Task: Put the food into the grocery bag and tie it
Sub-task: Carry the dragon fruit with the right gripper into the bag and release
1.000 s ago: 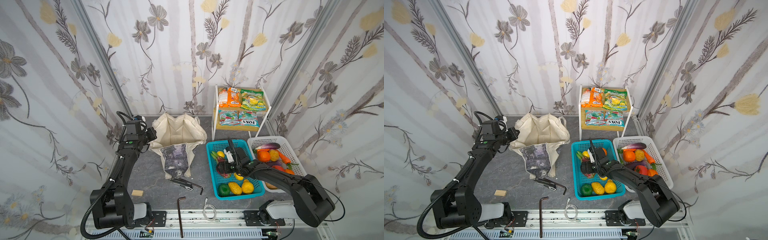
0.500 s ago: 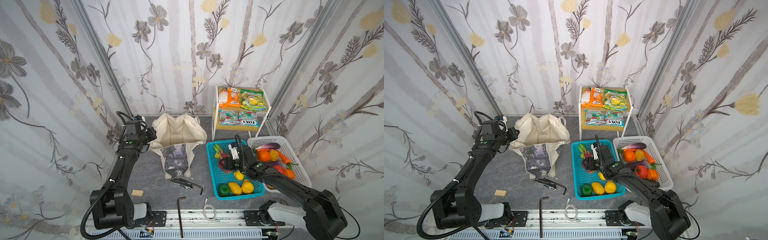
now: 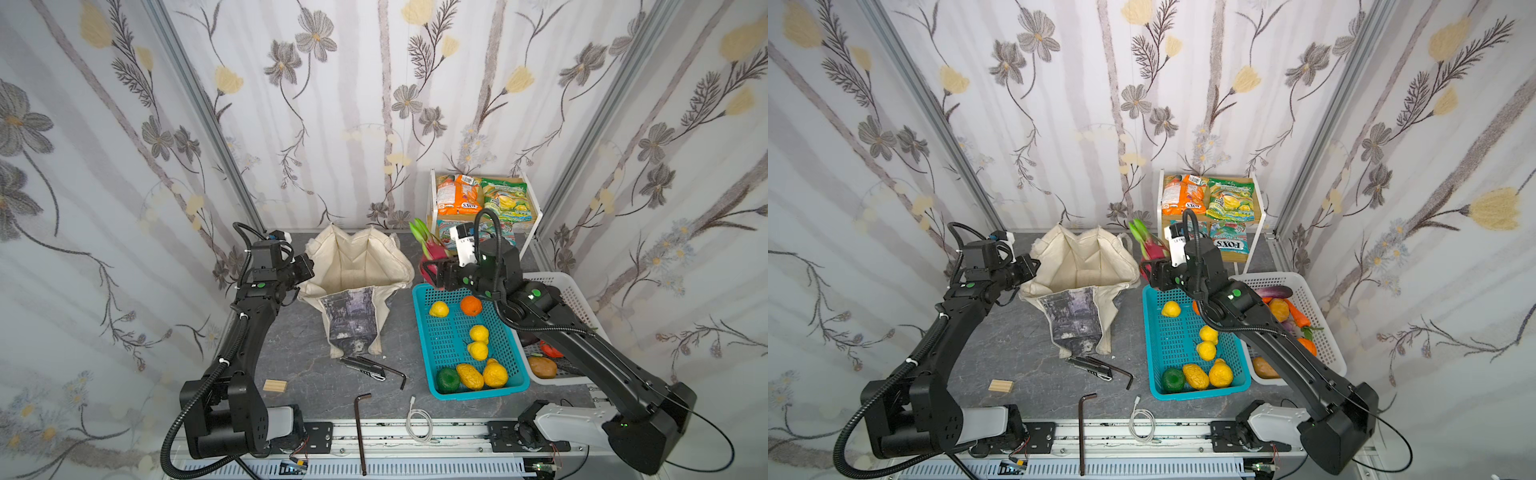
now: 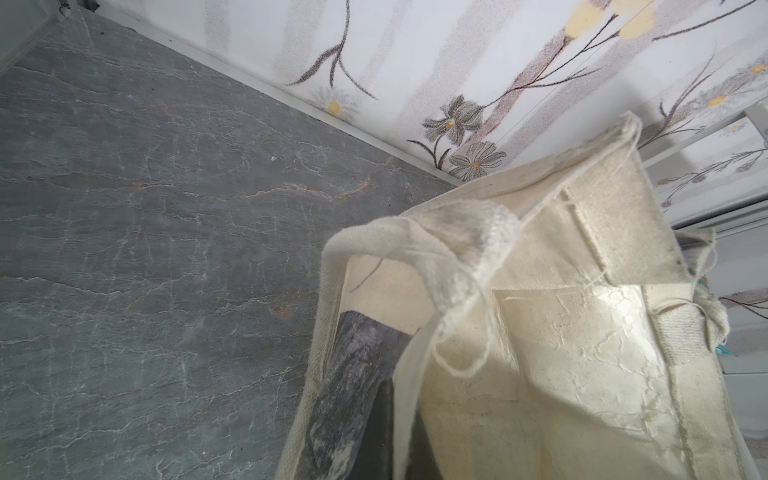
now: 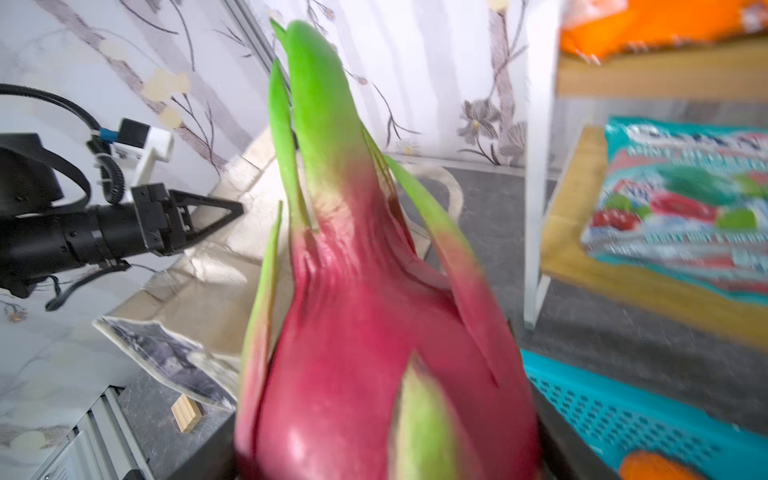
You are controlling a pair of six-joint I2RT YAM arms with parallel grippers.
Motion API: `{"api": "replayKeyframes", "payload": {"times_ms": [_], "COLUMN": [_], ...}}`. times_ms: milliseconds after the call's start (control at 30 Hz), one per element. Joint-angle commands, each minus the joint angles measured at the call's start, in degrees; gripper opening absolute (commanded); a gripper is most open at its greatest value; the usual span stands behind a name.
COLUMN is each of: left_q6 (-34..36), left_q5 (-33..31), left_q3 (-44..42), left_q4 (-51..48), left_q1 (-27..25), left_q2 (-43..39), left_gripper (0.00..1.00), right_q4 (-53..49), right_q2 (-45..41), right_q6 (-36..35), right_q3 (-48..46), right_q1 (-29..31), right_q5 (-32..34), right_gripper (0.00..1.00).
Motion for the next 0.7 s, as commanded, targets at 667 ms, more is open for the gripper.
{"api": "replayKeyframes", "payload": {"times_ms": [667], "left_q6": [-0.9], "left_q5": [3.1], "left_q3": [-0.4], "left_q4": [1.9], "left_q1": [-0.7], "left_q2": [2.3], "left_gripper": [0.0], "right_q4": [-5.5], "right_q2": [47.8], "right_q6": [-4.3], "right_q3": [38.6], "right_q1": [8.6], "right_q5": [-1.7], "right_gripper": [0.63]}}
